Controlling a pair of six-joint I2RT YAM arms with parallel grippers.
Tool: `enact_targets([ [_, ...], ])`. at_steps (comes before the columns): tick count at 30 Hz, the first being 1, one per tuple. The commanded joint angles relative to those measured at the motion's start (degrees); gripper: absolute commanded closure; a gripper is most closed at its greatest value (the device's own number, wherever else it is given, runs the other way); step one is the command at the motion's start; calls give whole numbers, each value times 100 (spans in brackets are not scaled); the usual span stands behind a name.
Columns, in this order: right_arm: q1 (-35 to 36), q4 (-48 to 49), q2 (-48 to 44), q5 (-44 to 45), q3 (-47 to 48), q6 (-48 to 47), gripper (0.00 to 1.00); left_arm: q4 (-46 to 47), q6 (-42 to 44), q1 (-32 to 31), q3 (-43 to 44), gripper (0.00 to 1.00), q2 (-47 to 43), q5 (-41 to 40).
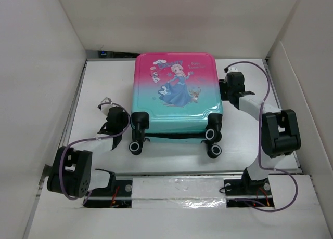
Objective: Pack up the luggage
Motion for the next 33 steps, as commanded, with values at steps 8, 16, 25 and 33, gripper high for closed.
enact_targets([
  [8,773,-775,3115,-3073,4727,-129,66,-162,-211,-2142,-909,100,-1365,-190],
  [16,388,-1841,3689,-2656,6858,387,29,-1577,-704,-3602,-637,100,-1927,-1422],
  [25,-378,-1051,1828,-2542,5401,399,2,-3396,-1,-3375,73,53,-3853,-2205],
  [33,-536,65,-387,-2322,3055,257,6,-3600,-36,-3287,778,52,-3976,-2521],
])
